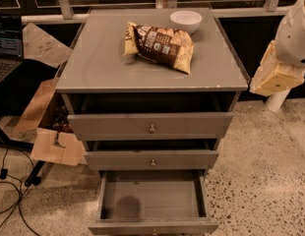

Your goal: Close bottom drawer

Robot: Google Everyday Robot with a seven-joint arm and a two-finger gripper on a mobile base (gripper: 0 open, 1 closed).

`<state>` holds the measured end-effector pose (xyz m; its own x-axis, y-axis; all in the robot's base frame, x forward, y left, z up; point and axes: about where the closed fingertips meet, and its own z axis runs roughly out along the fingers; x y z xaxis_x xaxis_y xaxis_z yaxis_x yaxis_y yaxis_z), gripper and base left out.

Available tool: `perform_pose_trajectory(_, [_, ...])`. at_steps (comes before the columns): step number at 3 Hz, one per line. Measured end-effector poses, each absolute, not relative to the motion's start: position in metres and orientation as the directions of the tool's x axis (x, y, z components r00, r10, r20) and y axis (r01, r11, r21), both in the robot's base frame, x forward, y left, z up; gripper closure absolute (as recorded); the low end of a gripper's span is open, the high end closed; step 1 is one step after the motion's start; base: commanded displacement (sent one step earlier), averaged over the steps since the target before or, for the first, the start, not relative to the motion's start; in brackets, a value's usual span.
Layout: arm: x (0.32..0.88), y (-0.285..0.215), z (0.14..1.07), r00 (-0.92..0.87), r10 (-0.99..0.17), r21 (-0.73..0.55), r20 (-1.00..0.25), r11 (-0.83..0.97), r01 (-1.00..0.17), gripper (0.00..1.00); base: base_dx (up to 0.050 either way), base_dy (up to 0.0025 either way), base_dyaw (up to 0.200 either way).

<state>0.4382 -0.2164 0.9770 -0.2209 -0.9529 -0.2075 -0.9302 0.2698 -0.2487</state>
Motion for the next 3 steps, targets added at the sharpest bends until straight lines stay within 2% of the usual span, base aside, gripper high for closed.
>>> perform_pose_trajectory(1, [0.438, -0.216, 0.977, -0.221, -0.953, -0.249, -0.208, 0.27, -0.93, 1.0, 0.0, 0.0, 0.0])
perform_pose_trajectory(2, [0.434, -0.213, 0.975, -0.23, -0.938, -0.265, -0.261, 0.299, -0.917, 1.0, 0.0, 0.0, 0.0])
perform_pose_trajectory(3, [0.426, -0.212, 0.953, -0.282, -0.87, -0.245, -0.404, 0.4, -0.883, 1.0, 0.0, 0.0, 0.0])
